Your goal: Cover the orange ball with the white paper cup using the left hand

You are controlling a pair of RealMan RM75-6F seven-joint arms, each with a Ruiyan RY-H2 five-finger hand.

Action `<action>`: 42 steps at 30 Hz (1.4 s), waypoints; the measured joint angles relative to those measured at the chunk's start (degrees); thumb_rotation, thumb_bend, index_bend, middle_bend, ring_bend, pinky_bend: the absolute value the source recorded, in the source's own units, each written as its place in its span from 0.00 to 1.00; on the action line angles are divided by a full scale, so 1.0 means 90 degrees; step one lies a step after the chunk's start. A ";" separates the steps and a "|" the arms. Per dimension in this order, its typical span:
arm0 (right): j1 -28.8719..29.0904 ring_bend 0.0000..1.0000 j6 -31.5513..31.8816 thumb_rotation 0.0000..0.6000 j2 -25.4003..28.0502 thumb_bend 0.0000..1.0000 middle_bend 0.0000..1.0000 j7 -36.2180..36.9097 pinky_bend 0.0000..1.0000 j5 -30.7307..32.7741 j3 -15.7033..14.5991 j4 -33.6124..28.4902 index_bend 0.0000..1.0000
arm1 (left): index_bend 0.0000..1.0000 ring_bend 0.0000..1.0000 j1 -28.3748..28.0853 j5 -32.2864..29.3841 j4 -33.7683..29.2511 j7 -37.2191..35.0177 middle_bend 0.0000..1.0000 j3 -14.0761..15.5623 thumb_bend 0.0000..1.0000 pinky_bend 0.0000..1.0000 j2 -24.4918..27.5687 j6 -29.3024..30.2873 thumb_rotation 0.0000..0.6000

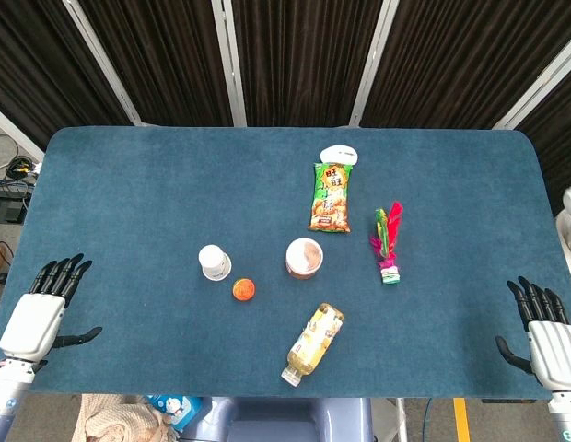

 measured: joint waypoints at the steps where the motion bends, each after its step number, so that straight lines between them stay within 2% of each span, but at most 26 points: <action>1: -0.0001 0.00 -0.0001 1.00 -0.0001 0.35 0.00 -0.0001 0.03 0.0000 -0.0001 0.0000 0.00 | 0.00 0.00 -0.0001 0.0000 -0.0004 0.0001 0.00 0.0000 0.11 0.01 0.0002 -0.0001 1.00; 17: 0.0005 0.00 -0.0004 1.00 -0.0015 0.35 0.00 -0.0026 0.03 -0.0003 0.0001 -0.0002 0.00 | 0.00 0.00 -0.0042 0.0071 0.0019 0.0018 0.00 0.0020 0.11 0.01 0.0001 -0.0056 1.00; 25: 0.0015 0.00 -0.0058 1.00 -0.0020 0.35 0.00 -0.0020 0.03 0.0049 0.0004 -0.0003 0.00 | 0.00 0.00 -0.0341 0.0100 -0.0122 0.0078 0.00 -0.0037 0.11 0.04 0.0083 -0.0485 1.00; 29: 0.0011 0.00 -0.0053 1.00 -0.0006 0.35 0.00 0.0022 0.03 0.0061 0.0011 -0.0012 0.00 | 0.00 0.02 -0.0745 0.0004 -0.0367 0.0317 0.00 -0.0259 0.12 0.13 0.0115 -0.0919 1.00; 33: 0.0015 0.00 -0.0066 1.00 -0.0006 0.35 0.00 0.0018 0.03 0.0054 0.0004 -0.0020 0.00 | 0.00 0.08 -0.1152 -0.0300 -0.0645 0.0679 0.06 -0.0530 0.14 0.20 0.0053 -0.1398 1.00; 42: 0.0025 0.00 -0.0101 1.00 0.0012 0.35 0.00 0.0095 0.03 0.0100 0.0021 -0.0027 0.00 | 0.04 0.14 -0.2078 -0.1528 -0.0828 0.1992 0.16 -0.1134 0.17 0.25 -0.0562 -0.2259 1.00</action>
